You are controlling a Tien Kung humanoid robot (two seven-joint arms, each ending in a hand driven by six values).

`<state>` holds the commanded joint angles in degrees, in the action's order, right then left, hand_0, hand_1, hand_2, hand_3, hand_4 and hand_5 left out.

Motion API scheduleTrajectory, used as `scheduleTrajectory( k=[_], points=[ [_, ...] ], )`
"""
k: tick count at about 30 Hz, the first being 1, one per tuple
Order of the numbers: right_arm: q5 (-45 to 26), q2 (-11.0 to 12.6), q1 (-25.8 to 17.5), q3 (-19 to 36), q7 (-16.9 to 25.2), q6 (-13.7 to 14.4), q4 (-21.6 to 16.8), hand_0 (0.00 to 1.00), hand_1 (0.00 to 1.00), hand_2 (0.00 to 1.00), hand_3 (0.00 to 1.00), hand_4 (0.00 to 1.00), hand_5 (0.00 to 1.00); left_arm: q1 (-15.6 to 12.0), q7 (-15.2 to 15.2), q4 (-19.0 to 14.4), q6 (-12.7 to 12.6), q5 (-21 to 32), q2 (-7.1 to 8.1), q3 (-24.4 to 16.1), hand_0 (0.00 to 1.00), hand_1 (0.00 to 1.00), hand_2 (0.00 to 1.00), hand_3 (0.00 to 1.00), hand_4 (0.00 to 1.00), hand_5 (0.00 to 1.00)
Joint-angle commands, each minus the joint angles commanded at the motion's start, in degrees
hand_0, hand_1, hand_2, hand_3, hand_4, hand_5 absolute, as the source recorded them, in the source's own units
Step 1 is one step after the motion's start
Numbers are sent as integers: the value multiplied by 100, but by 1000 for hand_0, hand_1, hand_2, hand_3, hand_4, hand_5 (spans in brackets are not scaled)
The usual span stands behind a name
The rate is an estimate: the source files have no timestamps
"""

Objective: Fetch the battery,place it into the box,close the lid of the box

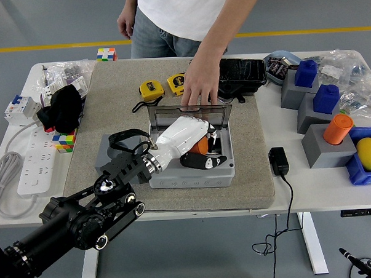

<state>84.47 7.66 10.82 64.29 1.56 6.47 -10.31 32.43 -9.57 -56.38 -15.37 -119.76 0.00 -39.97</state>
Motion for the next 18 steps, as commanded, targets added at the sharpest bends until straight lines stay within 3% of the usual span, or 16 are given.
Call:
scheduleTrajectory(
  k=[1,7,18],
  points=[
    [4,0,0,6,-1,0,0,891,870,811,850,998,998,1,-6,-13,5,-5,0,-13,97,104,141,143,998,618],
    [0,-3,-6,5,-1,-1,0,892,871,811,849,998,998,5,-39,-63,-24,-85,0,-119,102,109,143,149,998,649],
    [-20,-1,0,-16,0,-3,0,892,871,811,849,998,998,17,-25,-149,-34,-223,0,-127,106,109,142,147,998,663]
  ],
)
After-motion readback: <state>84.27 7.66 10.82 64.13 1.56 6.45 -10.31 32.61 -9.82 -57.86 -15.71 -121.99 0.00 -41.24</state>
